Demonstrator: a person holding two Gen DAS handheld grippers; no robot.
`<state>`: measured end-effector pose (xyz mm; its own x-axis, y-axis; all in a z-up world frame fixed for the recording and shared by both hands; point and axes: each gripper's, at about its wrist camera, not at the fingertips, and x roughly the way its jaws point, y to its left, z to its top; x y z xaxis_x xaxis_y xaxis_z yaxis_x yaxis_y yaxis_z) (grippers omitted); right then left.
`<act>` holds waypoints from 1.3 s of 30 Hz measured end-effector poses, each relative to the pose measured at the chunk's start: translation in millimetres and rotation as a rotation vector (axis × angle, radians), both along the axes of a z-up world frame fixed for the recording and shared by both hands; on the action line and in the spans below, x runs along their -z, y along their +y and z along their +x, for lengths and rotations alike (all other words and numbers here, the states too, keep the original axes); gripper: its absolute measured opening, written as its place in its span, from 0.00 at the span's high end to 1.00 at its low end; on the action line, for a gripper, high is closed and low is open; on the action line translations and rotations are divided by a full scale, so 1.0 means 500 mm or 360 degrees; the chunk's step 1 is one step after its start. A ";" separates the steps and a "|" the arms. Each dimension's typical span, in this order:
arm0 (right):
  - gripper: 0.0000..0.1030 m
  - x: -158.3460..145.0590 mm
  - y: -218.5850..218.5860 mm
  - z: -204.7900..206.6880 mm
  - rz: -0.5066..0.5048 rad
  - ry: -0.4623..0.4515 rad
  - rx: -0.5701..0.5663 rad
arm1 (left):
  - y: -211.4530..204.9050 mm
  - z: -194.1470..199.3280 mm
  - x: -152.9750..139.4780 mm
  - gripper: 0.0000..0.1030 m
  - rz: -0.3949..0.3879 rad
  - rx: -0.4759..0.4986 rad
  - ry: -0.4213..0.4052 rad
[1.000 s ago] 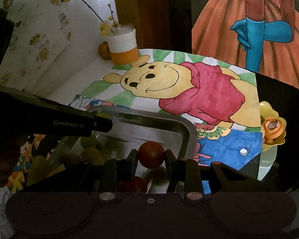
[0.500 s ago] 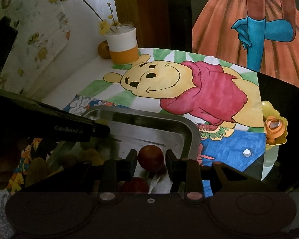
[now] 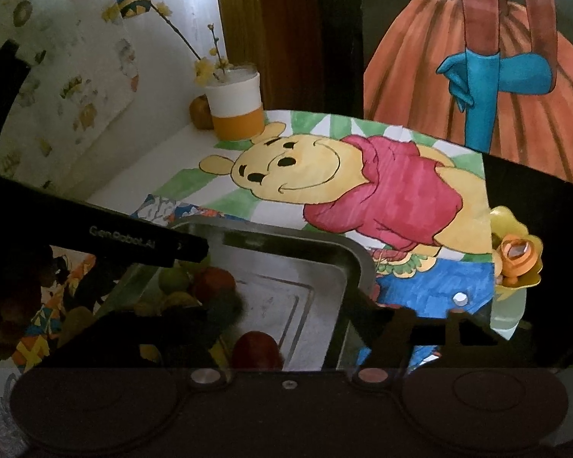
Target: Organize fruits
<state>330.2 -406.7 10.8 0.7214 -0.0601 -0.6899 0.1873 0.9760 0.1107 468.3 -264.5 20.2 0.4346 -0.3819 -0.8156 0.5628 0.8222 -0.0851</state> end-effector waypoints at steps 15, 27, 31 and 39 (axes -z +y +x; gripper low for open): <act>0.03 -0.033 0.022 -0.045 -0.0043 -0.0119 0.0047 | 0.060 -0.044 -0.045 0.00 -0.0120 -0.0173 -0.0211; 0.01 -0.070 0.049 -0.104 -0.0061 -0.0218 0.0101 | 0.134 -0.104 -0.062 0.00 -0.0201 -0.0348 -0.0317; 0.01 -0.086 0.063 -0.129 -0.0072 -0.0236 0.0091 | 0.152 -0.133 -0.069 0.00 -0.0201 -0.0363 -0.0340; 0.01 -0.107 0.083 -0.179 -0.0048 -0.0234 0.0123 | 0.194 -0.196 -0.094 0.00 -0.0202 -0.0421 -0.0386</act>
<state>240.6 -365.1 64.3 0.8069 -0.1385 -0.5742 0.2458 0.9627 0.1132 370.2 -167.6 67.3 0.7064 -0.3218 -0.6304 0.3487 0.9333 -0.0857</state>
